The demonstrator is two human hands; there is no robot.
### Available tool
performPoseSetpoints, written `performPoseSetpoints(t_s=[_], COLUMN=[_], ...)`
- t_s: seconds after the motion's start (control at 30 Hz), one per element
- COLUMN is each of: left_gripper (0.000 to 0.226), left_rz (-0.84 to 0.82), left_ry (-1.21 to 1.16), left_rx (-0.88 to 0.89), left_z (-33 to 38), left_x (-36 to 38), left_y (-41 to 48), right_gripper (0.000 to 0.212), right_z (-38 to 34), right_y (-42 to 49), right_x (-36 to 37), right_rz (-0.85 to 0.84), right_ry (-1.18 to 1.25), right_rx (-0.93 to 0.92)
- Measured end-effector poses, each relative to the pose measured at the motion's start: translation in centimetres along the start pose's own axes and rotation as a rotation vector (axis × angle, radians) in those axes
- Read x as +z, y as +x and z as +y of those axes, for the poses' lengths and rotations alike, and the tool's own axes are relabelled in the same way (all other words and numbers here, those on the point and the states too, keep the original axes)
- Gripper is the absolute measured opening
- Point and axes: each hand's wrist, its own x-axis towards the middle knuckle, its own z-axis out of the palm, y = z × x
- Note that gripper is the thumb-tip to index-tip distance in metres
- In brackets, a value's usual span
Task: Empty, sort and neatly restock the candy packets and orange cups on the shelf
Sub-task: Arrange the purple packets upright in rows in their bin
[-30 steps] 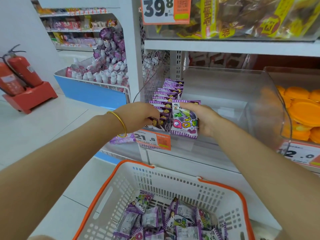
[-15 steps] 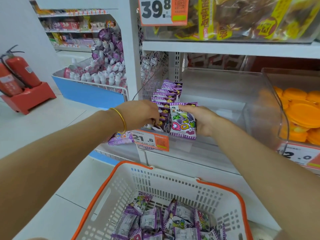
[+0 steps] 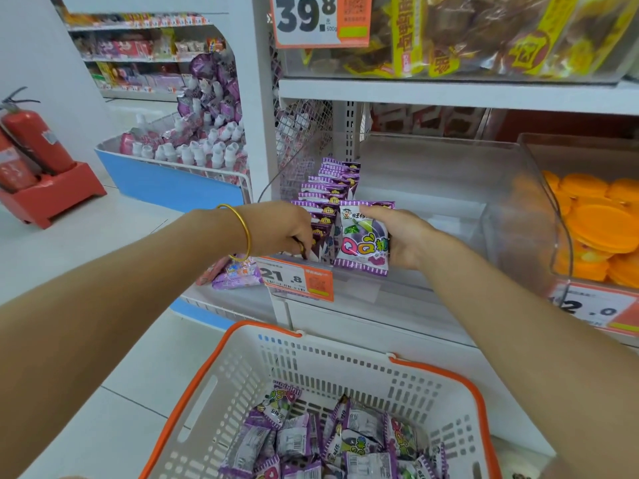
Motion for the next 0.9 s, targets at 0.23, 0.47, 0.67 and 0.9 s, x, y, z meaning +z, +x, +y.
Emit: performPoseSetpoints(t_s=[0.23,0.47,0.67,0.9], left_gripper=[0.016,0.052,0.055,0.076], left_rz=[0.23,0.176,0.274,0.31], left_ry=[-0.269,-0.133,-0.182,-0.12], left_rx=[-0.178,-0.201,-0.243,-0.304], left_z=[0.5,2.3,1.5,0.9], left_x=[0.2,2.6,3.3,4.7], left_y=[-0.5,0.7,1.2,2.8], right_gripper=[0.031,0.026,0.015,0.039], right_z=[0.0,0.0,-0.2,-1.9], right_y=[0.5,1.0,2.5,6.7], right_x=[-0.2,-0.5,-2.4,-4.0], right_rz=[0.006,0.112,0.269,0.418], right_ry=[0.044,0.096,0.103,-0.294], right_rx=[-0.01,-0.014,-0.049,-0.142])
